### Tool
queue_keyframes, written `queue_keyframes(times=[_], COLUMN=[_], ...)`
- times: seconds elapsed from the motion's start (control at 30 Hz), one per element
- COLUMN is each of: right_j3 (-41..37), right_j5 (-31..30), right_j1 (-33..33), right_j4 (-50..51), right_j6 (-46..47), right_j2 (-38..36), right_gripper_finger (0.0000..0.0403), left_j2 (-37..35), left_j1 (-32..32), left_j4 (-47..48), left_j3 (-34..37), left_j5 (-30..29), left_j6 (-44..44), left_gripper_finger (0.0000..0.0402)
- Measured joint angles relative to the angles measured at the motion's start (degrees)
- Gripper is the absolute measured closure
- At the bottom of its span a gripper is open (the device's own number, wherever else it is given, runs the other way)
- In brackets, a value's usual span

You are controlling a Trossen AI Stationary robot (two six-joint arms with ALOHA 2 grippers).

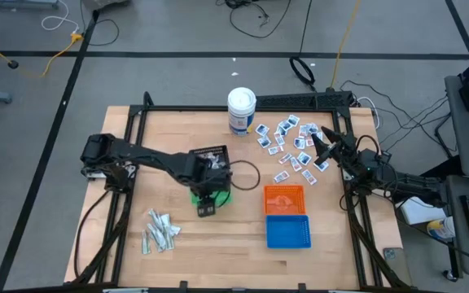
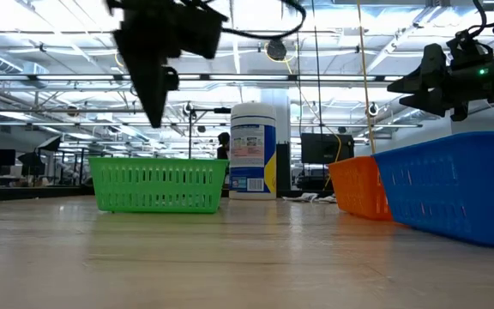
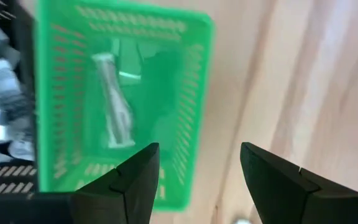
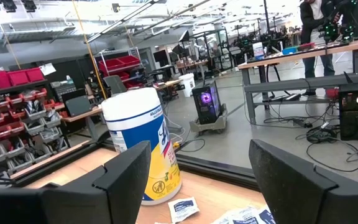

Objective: Pick & Place First Aid Supplies
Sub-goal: Put the green bandage into the green bin

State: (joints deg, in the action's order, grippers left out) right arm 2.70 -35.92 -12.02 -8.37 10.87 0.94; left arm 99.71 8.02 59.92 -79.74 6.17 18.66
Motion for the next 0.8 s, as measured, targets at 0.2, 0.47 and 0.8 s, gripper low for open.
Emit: queue_keyframes(times=[0.2,0.47,0.8], right_j3=[0.0,0.0,0.0], right_j5=[0.0,0.0,0.0], right_j1=[0.0,0.0,0.0], right_j4=[0.0,0.0,0.0], right_j6=[0.0,0.0,0.0], right_j2=[0.0,0.0,0.0], right_gripper_finger=[0.0136,0.0135,0.0135], left_j2=[-2.3,-2.9,-3.5], left_j1=[5.7,13.6,23.9], left_j4=[-0.1,-0.3,-0.4], left_j3=[3.5,7.5,12.0], left_j5=[0.0,0.0,-0.2], left_j6=[-3.0,-5.1,-10.2], left_gripper_finger=[0.0172,0.0172,0.0172])
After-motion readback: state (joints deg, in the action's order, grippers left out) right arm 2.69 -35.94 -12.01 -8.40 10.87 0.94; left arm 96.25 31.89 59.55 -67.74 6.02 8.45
